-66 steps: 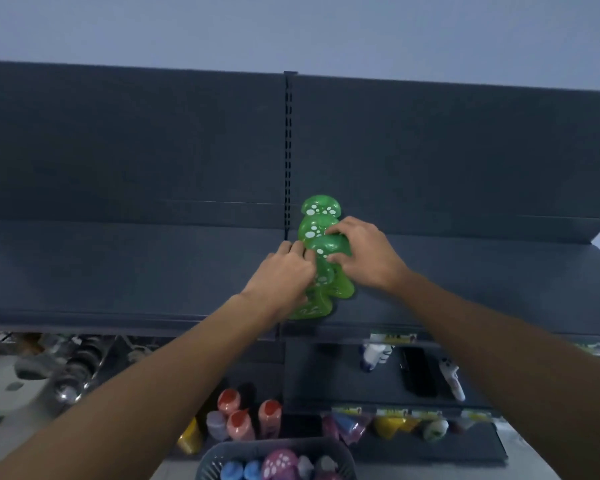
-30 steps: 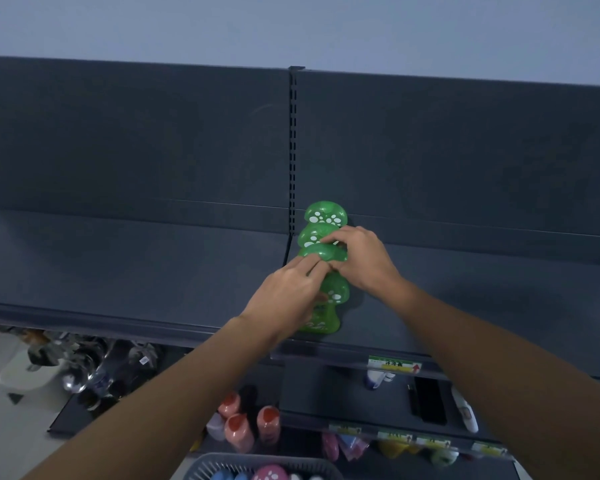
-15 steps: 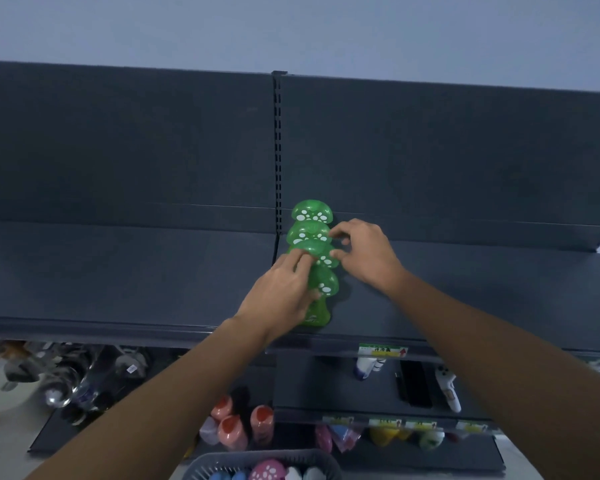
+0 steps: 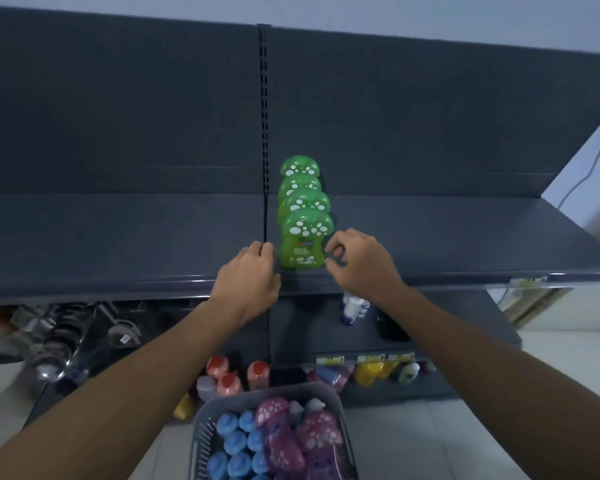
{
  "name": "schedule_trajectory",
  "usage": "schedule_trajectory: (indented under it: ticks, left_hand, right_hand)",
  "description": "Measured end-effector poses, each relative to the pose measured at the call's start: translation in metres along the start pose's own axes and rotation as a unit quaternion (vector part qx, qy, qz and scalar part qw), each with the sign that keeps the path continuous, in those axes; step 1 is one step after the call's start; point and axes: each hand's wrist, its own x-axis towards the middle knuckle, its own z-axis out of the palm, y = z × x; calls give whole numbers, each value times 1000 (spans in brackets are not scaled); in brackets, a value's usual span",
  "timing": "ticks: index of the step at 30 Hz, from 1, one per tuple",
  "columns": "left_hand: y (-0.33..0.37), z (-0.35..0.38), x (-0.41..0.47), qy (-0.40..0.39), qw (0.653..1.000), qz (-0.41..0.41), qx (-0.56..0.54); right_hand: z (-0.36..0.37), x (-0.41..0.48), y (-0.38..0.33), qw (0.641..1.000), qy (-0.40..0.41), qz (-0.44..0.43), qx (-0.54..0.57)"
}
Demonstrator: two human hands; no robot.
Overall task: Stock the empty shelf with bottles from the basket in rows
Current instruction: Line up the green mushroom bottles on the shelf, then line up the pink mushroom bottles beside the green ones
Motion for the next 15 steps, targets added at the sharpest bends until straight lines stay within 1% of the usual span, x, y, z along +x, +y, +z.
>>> schedule_trajectory:
  ticks: [6,10,15]
  left_hand:
    - [-20,48,-42,-123,992,-7,0]
    - [-34,95,-70,-202,979,-17,-10]
    - [-47,166,-105,-288,956,-44,-21]
  right_hand:
    - [50,-58,2,993,-94,69,-20]
    - [93,-97,13,978,-181,103,-23]
    - [150,-143,37,949,-274,150,-26]
